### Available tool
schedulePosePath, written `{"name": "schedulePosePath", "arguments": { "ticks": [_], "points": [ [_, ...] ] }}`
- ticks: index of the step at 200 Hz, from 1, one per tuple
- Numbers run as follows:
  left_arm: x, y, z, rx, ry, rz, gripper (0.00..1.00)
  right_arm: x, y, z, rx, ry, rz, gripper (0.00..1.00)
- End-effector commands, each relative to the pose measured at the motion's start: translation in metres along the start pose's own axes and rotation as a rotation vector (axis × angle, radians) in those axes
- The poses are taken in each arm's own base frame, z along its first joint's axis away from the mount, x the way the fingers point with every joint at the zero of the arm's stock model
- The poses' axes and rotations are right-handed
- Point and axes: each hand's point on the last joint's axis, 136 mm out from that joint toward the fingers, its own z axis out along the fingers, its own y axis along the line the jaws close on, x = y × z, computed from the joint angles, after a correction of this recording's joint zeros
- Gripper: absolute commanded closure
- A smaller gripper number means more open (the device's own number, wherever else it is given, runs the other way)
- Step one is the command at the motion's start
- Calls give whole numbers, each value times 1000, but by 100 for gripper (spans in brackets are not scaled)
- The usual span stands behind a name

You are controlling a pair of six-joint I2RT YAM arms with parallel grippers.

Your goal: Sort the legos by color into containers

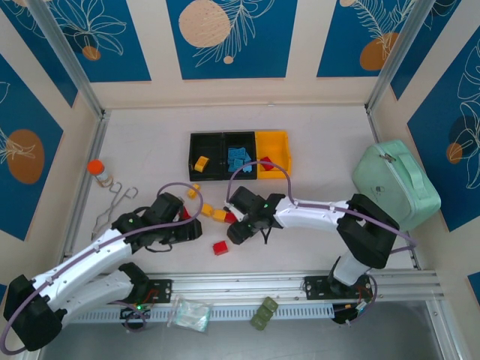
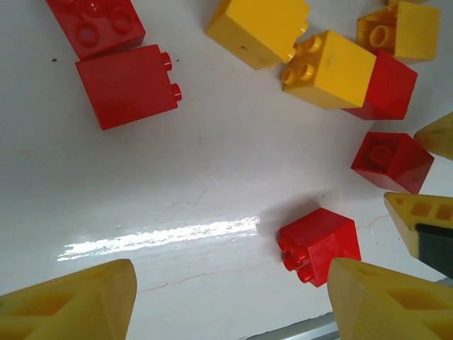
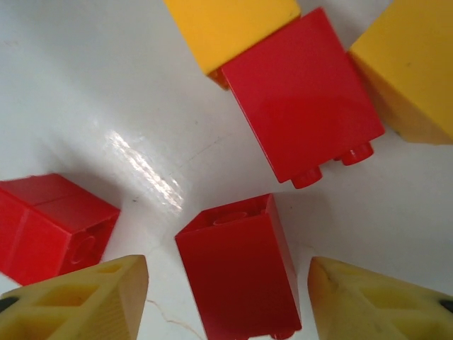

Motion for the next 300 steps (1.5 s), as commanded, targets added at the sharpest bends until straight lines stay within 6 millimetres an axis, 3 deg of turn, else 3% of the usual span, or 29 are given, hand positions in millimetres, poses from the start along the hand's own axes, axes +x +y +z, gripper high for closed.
{"name": "schedulePosePath", "arguments": {
  "ticks": [1,52,92,121,170,203,251,300],
  "points": [
    [4,6,4,-17,17,-32,29,-1,-4,4,46,18,-17,46],
    [5,5,8,-14,28,-40,29,-4,0,-3,87,7,-46,75],
    [-1,-10,10,52,13,-36,29,-11,0,-33,78,-54,-20,76],
    [-8,-29,11,137,-1,-31,29,-18,-14,-61,69,-115,65,76],
    [-23,-63,12,238,-32,-8,29,-42,-68,-111,49,-243,316,75],
    [-28,-85,15,295,-40,12,30,-59,-114,-131,96,-273,480,74],
    [-35,-106,14,322,-68,52,30,-82,-174,-133,169,-271,640,74],
    [-50,-118,9,313,-115,85,30,-116,-219,-111,181,-240,721,74]
  ]
}}
